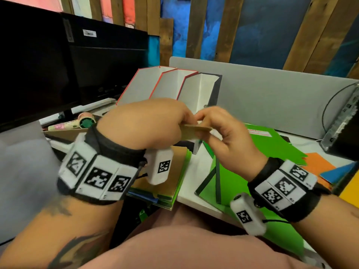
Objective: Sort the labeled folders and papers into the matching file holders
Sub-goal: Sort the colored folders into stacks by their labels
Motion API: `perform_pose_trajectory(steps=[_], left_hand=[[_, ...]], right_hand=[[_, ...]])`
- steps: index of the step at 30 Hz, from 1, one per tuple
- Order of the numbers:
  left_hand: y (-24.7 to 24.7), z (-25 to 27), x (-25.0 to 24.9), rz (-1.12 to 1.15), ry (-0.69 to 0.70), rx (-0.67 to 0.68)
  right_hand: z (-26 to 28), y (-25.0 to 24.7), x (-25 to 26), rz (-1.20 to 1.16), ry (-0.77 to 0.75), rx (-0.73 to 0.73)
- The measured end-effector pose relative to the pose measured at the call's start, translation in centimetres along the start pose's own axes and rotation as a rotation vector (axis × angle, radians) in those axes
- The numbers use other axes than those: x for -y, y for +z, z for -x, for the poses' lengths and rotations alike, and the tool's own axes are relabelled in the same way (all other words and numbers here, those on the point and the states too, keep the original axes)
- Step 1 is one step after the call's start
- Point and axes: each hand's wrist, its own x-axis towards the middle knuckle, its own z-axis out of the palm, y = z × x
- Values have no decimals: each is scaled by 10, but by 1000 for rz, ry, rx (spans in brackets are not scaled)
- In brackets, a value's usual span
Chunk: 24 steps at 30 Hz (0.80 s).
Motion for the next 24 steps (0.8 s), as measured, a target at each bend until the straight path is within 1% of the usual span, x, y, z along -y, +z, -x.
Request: perform_pose_trajectory(steps=[2, 4, 6, 8, 10, 11, 12, 14, 15, 17, 18, 20, 22, 24], left_hand=[[12, -14, 6, 29, -37, 141], [27, -33, 11, 61, -74, 268], [44, -51, 15, 57, -145, 359], [65, -68, 21, 4, -223, 421], [88, -82, 32, -27, -297, 505], [97, -87, 36, -7, -326, 567], [105, -91, 41, 24, -354, 618], [113, -96, 44, 88, -399, 667], [115, -96, 44, 113, -411, 675], [116, -97, 43, 145, -426, 694], [116, -98, 43, 142, -423, 705], [118, -98, 43, 132, -403, 714], [117, -96, 38, 100, -368, 659], [111, -90, 26, 58, -265, 547]], right_hand=[[7, 14, -24, 84, 82, 151], [17, 29, -42, 170, 113, 273], [27, 41, -53, 169, 163, 406], [36, 53, -59, 146, 263, 631], [43, 65, -64, 206, 405, 896], [46, 68, -65, 231, 471, 985], [48, 68, -65, 255, 531, 1038], [49, 61, -61, 331, 631, 1084], [49, 54, -58, 380, 680, 1090], [50, 37, -55, 463, 828, 1080], [53, 28, -53, 491, 898, 1069], [61, 16, -53, 521, 971, 1063], [67, 11, -48, 518, 1023, 1071], [70, 10, -42, 516, 1033, 1058]])
